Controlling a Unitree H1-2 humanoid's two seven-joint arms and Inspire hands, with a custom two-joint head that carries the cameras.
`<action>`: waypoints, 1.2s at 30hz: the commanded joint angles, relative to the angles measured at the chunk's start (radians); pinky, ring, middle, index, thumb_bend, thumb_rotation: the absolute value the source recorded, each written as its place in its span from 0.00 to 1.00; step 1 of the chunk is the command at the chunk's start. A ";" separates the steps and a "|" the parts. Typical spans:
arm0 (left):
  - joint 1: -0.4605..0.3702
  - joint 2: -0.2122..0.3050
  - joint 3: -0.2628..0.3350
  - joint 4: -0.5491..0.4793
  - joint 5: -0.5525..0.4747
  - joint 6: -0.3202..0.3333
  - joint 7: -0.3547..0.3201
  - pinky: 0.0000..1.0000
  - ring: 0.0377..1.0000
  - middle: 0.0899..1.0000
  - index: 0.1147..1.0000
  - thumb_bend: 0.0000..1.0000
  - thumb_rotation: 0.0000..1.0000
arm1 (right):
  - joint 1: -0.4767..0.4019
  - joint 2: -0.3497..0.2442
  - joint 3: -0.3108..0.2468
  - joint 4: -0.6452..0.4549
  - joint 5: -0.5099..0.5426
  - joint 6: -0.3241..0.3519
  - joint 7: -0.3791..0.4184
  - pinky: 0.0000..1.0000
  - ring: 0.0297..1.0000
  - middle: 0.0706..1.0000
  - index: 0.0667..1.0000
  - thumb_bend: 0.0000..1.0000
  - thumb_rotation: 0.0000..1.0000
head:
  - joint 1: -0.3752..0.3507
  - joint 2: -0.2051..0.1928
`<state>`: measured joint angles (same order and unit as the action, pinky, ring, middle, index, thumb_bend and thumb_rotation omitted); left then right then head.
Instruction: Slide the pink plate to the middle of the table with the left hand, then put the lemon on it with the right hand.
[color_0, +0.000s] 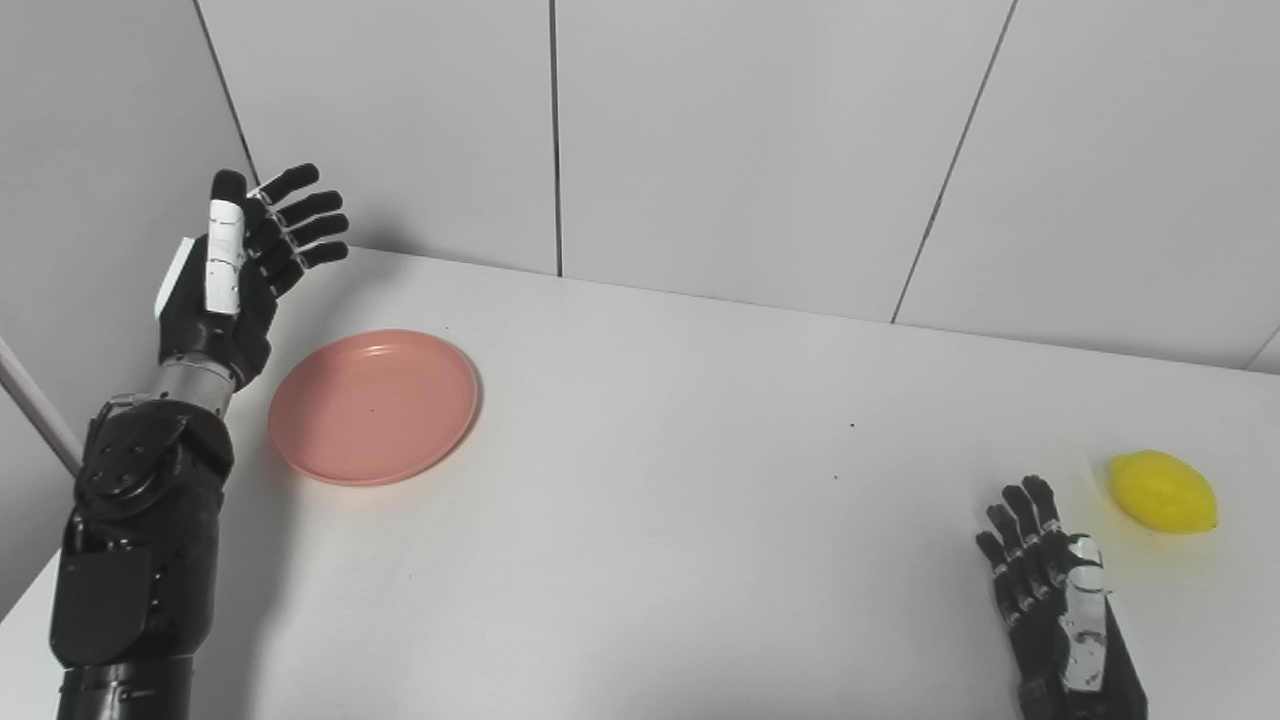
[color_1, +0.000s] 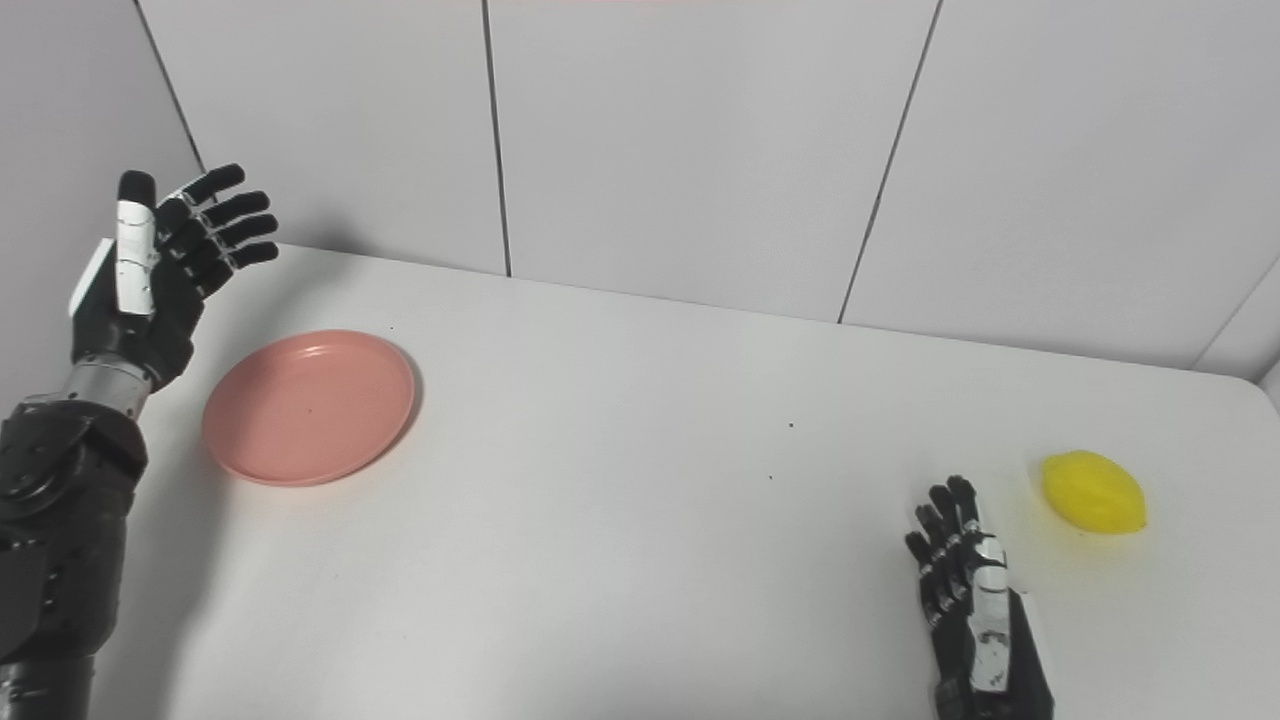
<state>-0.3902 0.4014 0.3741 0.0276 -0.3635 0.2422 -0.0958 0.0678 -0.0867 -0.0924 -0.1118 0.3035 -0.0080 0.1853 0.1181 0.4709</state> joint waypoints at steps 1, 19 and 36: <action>-0.062 0.039 0.014 0.006 0.009 -0.058 0.003 0.69 0.71 0.70 0.72 0.95 0.94 | 0.022 0.006 0.001 0.018 0.019 -0.010 0.009 1.00 1.00 0.98 1.00 0.69 1.00 | 0.000 0.002; -0.125 0.059 0.028 0.445 0.106 -0.309 0.051 0.67 0.66 0.64 0.68 1.00 0.89 | 0.031 -0.005 0.003 -0.002 0.019 0.002 0.008 1.00 1.00 0.97 1.00 0.71 1.00 | -0.010 0.018; -0.168 0.073 0.019 0.757 0.087 -0.462 0.025 0.71 0.69 0.65 0.67 0.95 0.92 | 0.032 -0.005 0.008 -0.009 0.018 0.002 -0.002 1.00 1.00 0.95 1.00 0.72 1.00 | -0.014 0.031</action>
<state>-0.5229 0.4456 0.3970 0.7960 -0.2754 -0.1850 -0.0633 0.0823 -0.0952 -0.0873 -0.1258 0.3197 -0.0063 0.1807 0.1028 0.5016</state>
